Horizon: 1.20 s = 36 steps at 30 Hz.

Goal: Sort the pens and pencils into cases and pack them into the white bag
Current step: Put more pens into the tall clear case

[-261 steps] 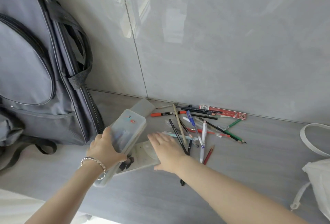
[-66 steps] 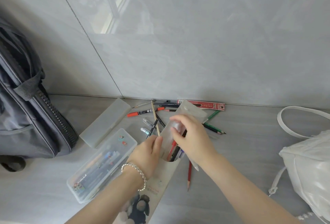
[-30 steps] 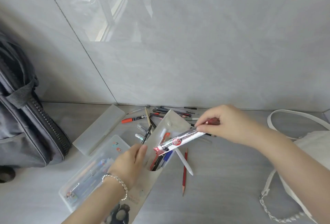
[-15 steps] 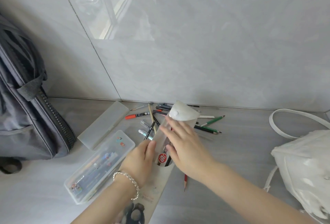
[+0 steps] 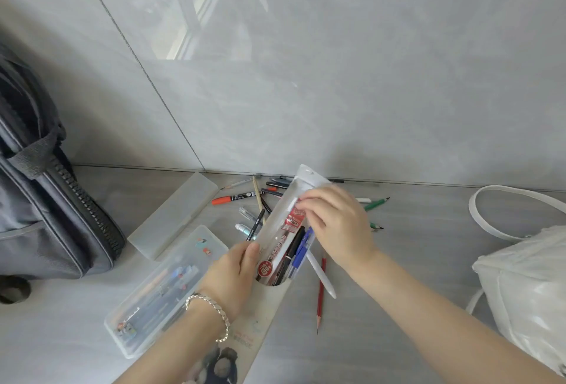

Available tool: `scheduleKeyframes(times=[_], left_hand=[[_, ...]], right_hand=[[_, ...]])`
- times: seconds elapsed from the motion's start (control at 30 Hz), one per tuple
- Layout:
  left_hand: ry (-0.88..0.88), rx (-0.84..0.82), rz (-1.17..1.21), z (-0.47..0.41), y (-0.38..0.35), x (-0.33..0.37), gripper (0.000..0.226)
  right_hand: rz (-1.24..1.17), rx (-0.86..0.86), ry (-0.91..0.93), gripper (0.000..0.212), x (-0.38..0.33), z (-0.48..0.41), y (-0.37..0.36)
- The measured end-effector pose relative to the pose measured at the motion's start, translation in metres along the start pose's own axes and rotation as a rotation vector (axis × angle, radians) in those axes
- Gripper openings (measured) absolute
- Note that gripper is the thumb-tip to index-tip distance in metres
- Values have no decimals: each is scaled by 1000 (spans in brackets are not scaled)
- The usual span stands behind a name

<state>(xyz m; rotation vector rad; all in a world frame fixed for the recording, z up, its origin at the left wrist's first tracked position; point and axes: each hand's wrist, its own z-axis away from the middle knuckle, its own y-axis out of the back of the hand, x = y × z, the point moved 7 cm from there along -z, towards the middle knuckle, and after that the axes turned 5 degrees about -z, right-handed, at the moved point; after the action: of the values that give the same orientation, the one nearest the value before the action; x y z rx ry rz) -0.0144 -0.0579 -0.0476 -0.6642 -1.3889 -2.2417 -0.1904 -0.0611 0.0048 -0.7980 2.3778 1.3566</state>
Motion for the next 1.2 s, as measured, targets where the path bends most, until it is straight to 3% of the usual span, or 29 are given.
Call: scheduleKeyframes(times=[0.07,0.13,0.23,0.43,0.53,0.63,0.8,1.0,1.2], left_hand=[[44,33,20,-7,5,-7,33],[76,67,37,-15,11,-14,34],[111,106,74,-23,18,-23,31],[166,120,142,-34,24,-35,36],[170,136,159,-35,29,-36,37],[169,169,157,-34,36,-37,38],[173,178,186,-36,40,-39,37],[185,185,185,-35,43,-41,38],[174,182,180,-28,42,-41,38]], right_hand=[[-26,91,-57,16,24,0,0],[-20,59,-342,19,67,1,-7],[136,-263,-597,26,117,9,-31],[308,-712,-446,32,137,8,-63],[313,-841,-372,31,134,8,-64],[228,-798,-334,30,128,8,-53],[222,-613,-423,33,135,-10,-50],[285,-717,-433,30,141,-14,-86],[353,-772,-467,40,135,-12,-81]])
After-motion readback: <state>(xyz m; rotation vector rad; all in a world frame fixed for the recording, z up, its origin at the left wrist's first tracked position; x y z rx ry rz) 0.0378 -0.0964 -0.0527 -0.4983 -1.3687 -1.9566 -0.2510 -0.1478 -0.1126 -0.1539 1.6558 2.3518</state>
